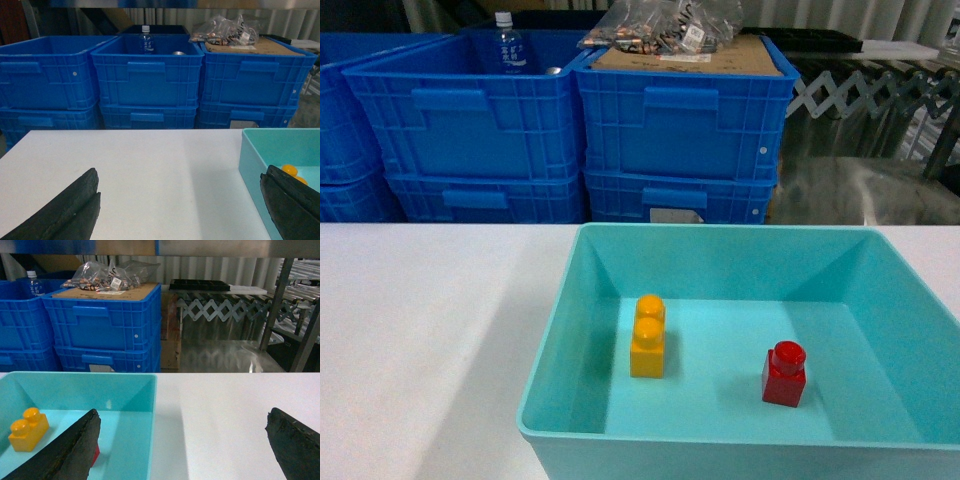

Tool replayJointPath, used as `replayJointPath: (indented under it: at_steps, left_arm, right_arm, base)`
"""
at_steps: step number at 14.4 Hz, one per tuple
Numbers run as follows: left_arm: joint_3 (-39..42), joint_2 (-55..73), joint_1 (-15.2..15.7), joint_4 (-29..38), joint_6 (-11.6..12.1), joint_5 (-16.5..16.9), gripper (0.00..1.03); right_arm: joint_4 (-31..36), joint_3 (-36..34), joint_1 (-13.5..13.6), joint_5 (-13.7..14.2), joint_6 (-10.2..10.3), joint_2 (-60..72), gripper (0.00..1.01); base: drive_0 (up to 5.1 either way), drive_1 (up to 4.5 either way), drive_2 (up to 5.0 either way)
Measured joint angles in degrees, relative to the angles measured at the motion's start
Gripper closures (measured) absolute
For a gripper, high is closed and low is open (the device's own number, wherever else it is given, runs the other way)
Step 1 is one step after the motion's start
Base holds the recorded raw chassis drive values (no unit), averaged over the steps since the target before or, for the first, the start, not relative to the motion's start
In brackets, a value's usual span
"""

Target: Pick red block from blue box to shelf

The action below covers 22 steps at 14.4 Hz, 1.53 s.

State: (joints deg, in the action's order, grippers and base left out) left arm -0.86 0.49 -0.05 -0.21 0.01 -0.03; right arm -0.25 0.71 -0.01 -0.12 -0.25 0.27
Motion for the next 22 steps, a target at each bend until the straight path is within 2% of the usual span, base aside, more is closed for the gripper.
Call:
replayJointPath:
  at_steps: [22]
  left_arm:
    - [0.0,0.0,0.0,0.02,0.0,-0.02,0.05]
  right_arm:
    - [0.0,0.0,0.0,0.0,0.0,0.0,0.03]
  base:
    - [0.0,0.0,0.0]
